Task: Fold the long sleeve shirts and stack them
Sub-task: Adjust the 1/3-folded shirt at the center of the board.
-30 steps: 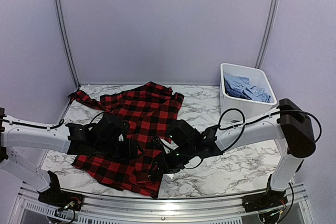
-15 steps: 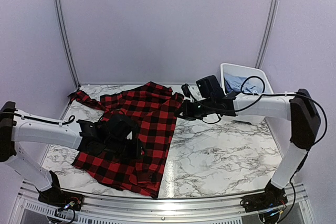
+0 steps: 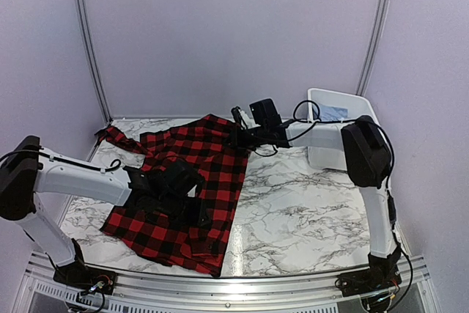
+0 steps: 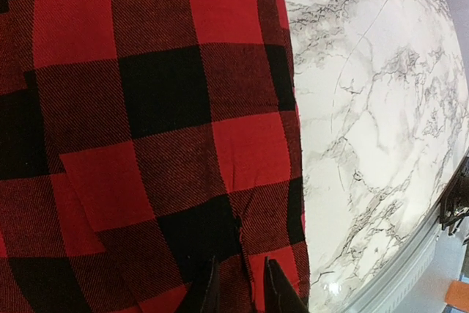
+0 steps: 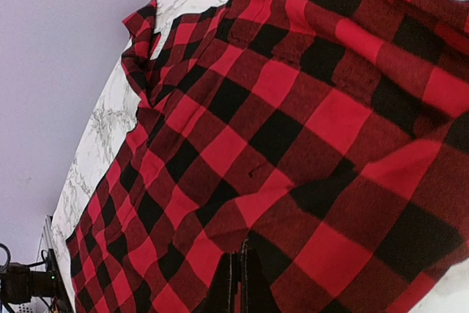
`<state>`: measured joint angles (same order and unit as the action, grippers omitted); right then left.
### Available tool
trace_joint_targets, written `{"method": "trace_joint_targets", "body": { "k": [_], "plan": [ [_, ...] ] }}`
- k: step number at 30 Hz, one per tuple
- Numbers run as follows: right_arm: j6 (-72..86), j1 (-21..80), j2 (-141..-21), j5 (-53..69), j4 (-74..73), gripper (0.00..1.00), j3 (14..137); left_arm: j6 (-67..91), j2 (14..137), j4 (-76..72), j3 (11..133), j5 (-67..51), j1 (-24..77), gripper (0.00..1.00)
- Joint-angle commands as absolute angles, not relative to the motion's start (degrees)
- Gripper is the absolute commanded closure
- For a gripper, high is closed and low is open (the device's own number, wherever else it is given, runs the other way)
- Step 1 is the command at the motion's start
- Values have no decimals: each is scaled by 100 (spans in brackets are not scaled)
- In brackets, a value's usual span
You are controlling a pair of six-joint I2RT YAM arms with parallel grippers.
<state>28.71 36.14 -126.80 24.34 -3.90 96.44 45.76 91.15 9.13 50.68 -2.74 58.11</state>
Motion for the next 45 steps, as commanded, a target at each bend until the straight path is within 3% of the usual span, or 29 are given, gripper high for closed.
{"method": "trace_joint_targets", "body": {
  "k": [1,5,11,35,39,45],
  "plan": [
    [2777,3304,-12981,2499,-448,100,10086,4305,9288,1117,5348,-511,5889,78],
    [2819,3048,-12872,2374,-330,96,9895,4196,9355,1119,5513,-483,5967,77],
    [2839,2712,-12782,2005,-367,83,9760,4125,9596,1150,5642,-636,5976,78],
    [3113,2522,-13916,889,-513,62,10772,3984,9951,1344,5746,-625,6108,80],
    [3225,2522,-14105,1025,-361,66,10946,3967,10080,1361,5774,-647,6108,80],
    [3201,2516,-14342,1012,-427,94,11385,4008,10227,1354,5743,-651,6117,81]
  ]
}}
